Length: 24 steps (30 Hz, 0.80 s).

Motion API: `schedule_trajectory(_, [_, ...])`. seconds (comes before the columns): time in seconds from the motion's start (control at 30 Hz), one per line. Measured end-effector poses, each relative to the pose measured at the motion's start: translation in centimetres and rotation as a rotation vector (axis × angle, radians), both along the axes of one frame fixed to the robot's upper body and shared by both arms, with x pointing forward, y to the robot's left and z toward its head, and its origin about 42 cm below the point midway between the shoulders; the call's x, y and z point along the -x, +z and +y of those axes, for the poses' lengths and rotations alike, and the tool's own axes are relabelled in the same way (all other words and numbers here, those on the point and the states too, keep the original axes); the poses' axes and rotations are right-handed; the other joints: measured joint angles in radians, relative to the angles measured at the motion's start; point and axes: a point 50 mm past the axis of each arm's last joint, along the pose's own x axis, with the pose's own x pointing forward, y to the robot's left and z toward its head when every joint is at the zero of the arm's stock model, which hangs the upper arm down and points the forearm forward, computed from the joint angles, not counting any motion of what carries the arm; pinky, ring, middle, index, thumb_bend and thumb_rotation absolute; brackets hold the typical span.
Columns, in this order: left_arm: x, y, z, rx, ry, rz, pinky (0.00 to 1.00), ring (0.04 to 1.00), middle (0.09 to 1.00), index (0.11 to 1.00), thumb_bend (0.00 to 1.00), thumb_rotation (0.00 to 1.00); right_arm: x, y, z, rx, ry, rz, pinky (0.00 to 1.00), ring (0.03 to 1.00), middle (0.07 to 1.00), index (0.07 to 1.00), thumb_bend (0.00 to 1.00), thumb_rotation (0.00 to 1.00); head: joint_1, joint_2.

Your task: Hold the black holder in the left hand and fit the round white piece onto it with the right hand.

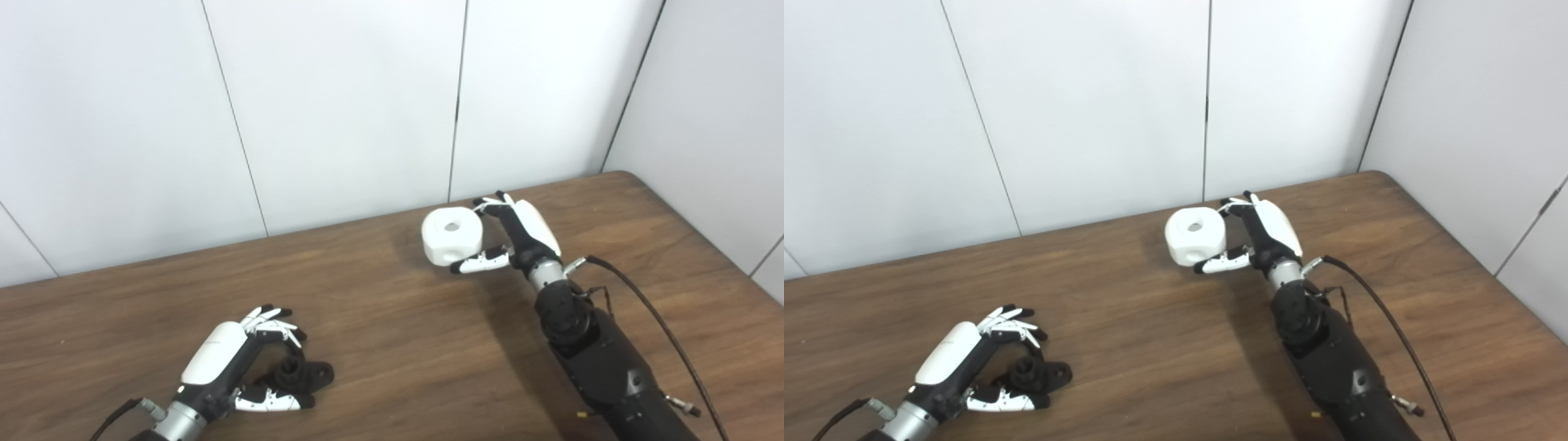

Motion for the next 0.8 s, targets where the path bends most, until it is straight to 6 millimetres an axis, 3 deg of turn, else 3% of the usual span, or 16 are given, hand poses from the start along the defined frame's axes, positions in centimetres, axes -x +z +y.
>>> schedule_trajectory(0.2, [-0.1,-0.1,0.0,-0.002,0.002,0.002,0.97,0.893,0.702,0.481,0.52,0.05,0.6,0.8,2.6,-0.039,0.084,-0.026,0.98,1.000,0.857,0.486,0.51,0.15,0.008,0.003])
schedule_trajectory(0.57, [-0.2,-0.1,-0.4,-0.009,0.000,-0.003,0.98,0.898,0.704,0.481,0.52,0.05,2.0,2.9,7.3,-0.080,0.271,-0.065,0.94,1.000,0.858,0.485,0.51,0.15,0.069,0.009])
schedule_trajectory(0.8, [-0.3,-0.2,-0.8,-0.017,0.010,0.005,0.99,0.913,0.711,0.482,0.52,0.05,3.1,2.8,9.8,-0.076,0.394,-0.050,0.93,1.000,0.857,0.485,0.51,0.15,0.118,0.020])
